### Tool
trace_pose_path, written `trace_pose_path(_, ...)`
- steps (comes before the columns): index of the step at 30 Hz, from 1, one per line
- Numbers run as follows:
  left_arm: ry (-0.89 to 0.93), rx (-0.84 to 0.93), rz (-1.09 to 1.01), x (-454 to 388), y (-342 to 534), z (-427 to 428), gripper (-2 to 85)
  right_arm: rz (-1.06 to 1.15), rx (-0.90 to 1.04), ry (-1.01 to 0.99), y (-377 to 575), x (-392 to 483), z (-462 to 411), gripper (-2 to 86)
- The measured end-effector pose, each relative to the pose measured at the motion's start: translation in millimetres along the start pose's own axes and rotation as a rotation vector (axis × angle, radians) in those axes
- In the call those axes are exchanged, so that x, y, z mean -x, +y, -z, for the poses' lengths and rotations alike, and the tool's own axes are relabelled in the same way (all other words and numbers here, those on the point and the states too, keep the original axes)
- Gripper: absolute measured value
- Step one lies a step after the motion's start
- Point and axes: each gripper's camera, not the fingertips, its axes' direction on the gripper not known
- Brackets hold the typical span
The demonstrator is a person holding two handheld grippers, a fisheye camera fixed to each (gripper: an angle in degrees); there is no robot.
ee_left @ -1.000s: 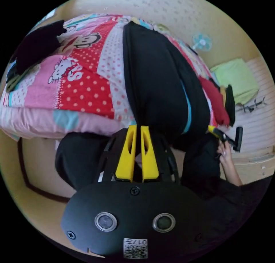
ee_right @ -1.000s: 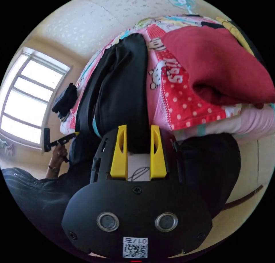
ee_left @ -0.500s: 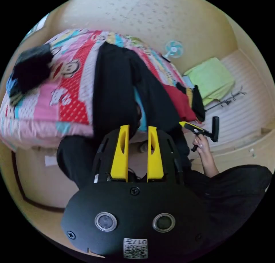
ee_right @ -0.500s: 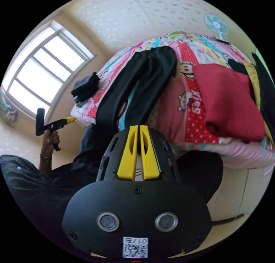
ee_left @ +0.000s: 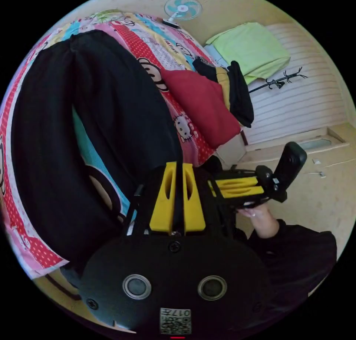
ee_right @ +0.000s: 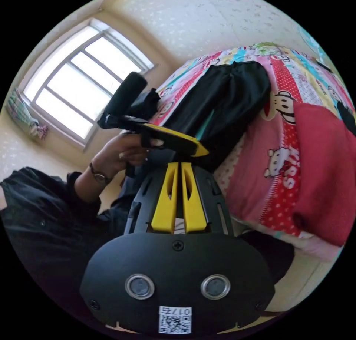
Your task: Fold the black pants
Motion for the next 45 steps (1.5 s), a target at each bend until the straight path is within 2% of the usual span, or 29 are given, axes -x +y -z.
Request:
trace_pose_path(2,0.047,-0.041,0.030,12.7,10.4,6.7,1.8,-0.063,-0.009,0.174,-5.2,-63.4,29.3,4.0)
trace_pose_path(4,0.097,-0.105,0.087,30.7,25.7,16.4,1.6,-0.138,-0.041,0.215,-36.2,-118.4,53.1,6.7)
trace_pose_path(7,0.108,-0.184,0.084,40.8,38.7,27.8,1.8,-0.210,-0.093,0.126,-128.5,-198.5,71.8,12.9)
trace_pose_path(11,0.143,-0.226,0.089,47.0,42.7,28.2,1.8,-0.377,-0.143,0.042,-249.8,-308.0,47.0,15.0)
trace_pose_path(15,0.182,-0.256,0.081,51.3,43.0,28.1,1.7,-0.605,-0.132,-0.100,-287.9,-402.2,-2.0,14.1)
trace_pose_path(17,0.211,-0.263,0.075,57.3,44.6,30.6,1.7,-0.705,-0.233,-0.165,-280.1,-429.9,-11.0,9.5)
trace_pose_path(19,0.267,-0.295,0.079,72.8,55.7,39.9,1.7,-0.700,-0.305,-0.164,-279.4,-428.6,-6.3,5.9)
trace_pose_path(24,0.316,-0.409,0.215,123.7,111.8,68.7,1.7,-0.367,-0.308,-0.119,-337.1,-329.9,-11.5,3.6)
trace_pose_path(27,0.359,-0.501,0.306,150.8,154.2,85.0,1.4,-0.280,-0.248,-0.224,-370.9,-260.2,-52.7,3.3)
trace_pose_path(30,0.289,-0.560,0.405,166.0,188.8,93.2,1.2,-0.276,-0.175,-0.322,-378.4,-214.7,-114.3,3.4)
trace_pose_path(32,0.256,-0.570,0.468,173.7,203.9,93.6,1.0,-0.309,-0.113,-0.297,-359.6,-193.6,-156.4,3.9)
trace_pose_path(36,0.149,-0.466,0.599,190.0,224.4,83.1,2.0,-0.212,-0.105,-0.152,-294.5,-156.0,-157.5,6.1)
trace_pose_path(38,0.098,-0.485,0.612,191.0,233.0,86.4,4.7,-0.076,-0.037,0.045,-225.8,-119.2,-141.1,10.0)
trace_pose_path(39,0.062,-0.492,0.602,191.0,233.8,89.7,6.6,-0.050,-0.023,0.103,-203.9,-111.4,-136.3,10.8)
trace_pose_path(41,0.015,-0.483,0.560,191.6,225.1,93.1,8.4,-0.052,-0.006,0.270,-101.3,-100.5,-113.3,12.9)
trace_pose_path(43,-0.013,-0.499,0.453,190.1,200.6,95.5,9.0,-0.153,-0.011,0.255,-16.5,-112.0,-97.1,13.6)
trace_pose_path(45,-0.046,-0.507,0.371,189.1,176.1,91.1,9.7,-0.267,0.006,0.120,63.7,-128.9,-92.2,14.0)
